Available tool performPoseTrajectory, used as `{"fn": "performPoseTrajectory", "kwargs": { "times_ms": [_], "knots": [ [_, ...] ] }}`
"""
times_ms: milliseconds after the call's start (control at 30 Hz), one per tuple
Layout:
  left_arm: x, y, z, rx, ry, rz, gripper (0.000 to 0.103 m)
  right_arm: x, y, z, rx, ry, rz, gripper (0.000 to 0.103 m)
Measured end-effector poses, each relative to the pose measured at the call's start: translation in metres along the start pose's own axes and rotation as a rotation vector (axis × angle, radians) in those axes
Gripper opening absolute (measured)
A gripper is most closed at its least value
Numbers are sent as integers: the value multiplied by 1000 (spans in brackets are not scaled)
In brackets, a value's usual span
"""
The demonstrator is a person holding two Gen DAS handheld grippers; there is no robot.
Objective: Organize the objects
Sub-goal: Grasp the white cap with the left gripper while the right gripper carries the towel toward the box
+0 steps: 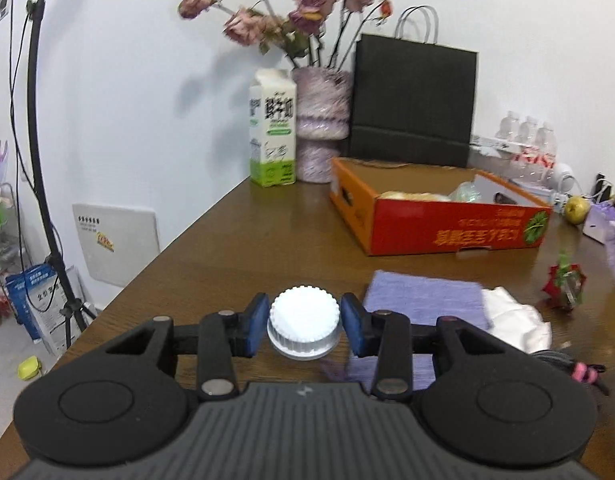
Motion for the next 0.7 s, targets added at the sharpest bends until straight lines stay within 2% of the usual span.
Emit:
{"fn": "performPoseTrajectory", "kwargs": {
  "times_ms": [400,700],
  "knots": [
    [-63,22,13,-22,5,-50,41,5,10,19,-39,45,94,44],
    [-106,20,22,-17,20,-48,41,-12,6,44,-80,74,131,44]
  ]
}}
Point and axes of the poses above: each gripper's, at about its wrist camera, not at the fingertips, and y roughly against the way its jaws point, x to its left, z to its top, the point moved 9 cm from there along -y, roughly the way its jaws point, and after that the axes turned 6 degrees about y, right-handed, at the moved point
